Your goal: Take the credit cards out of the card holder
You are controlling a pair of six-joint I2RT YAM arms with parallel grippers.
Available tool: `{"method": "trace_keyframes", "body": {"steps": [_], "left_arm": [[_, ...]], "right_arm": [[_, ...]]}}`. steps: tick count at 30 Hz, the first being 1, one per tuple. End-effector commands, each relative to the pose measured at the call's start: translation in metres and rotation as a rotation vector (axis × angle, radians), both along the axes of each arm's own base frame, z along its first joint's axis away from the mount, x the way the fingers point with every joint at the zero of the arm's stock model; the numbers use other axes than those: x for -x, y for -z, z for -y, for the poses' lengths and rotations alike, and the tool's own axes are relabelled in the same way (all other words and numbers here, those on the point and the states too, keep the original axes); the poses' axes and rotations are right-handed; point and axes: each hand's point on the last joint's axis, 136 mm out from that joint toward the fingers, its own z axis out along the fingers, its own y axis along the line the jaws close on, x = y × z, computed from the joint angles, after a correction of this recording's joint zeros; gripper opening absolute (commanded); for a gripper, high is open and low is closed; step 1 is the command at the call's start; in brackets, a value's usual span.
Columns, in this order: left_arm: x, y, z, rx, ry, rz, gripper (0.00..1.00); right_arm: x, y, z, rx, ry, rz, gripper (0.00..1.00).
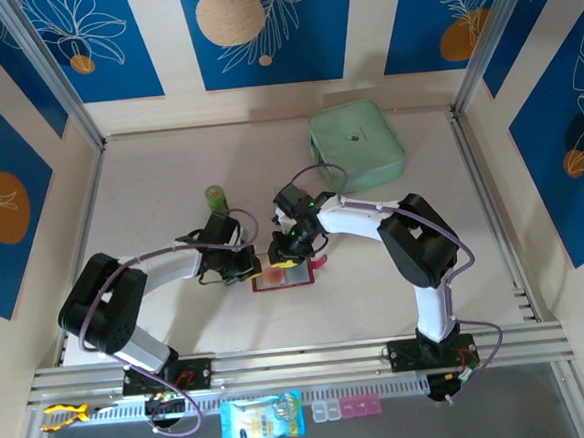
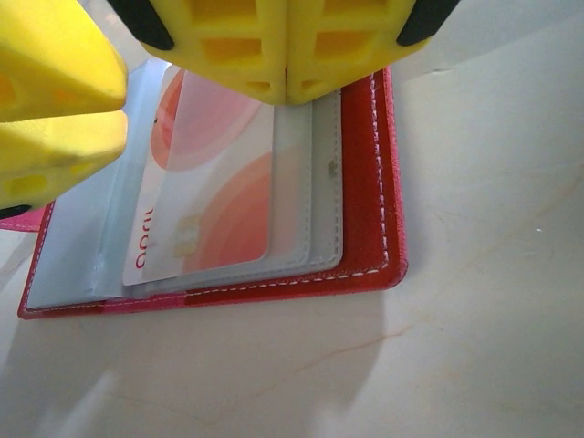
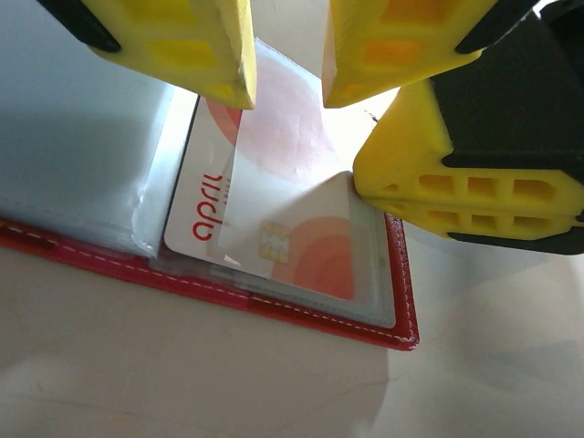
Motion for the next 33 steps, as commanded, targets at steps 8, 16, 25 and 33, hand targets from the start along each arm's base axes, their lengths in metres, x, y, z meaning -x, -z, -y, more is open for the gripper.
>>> {"method": "trace_keyframes", "body": {"steps": [8, 16, 25, 33], "left_arm": [[0.008, 0.013, -0.006, -0.055, 0.017, -0.044, 0.00], [0.005, 0.004, -0.002, -0.036, 0.019, -0.026, 0.00], [-0.002, -0.019, 0.006, 0.019, 0.017, 0.024, 0.00], [0.003, -0.006, 0.006, 0.001, 0.026, -0.010, 0.00]], "right_arm": [[0.003, 0.006, 0.011, 0.002, 0.031, -0.029, 0.29], [0.006, 0.012, 0.009, -0.063, 0.047, -0.071, 0.28], [0.006, 0.013, 0.010, -0.095, 0.061, -0.088, 0.27], [0.006, 0.011, 0.008, -0.116, 0.062, -0.093, 0.26]]}}
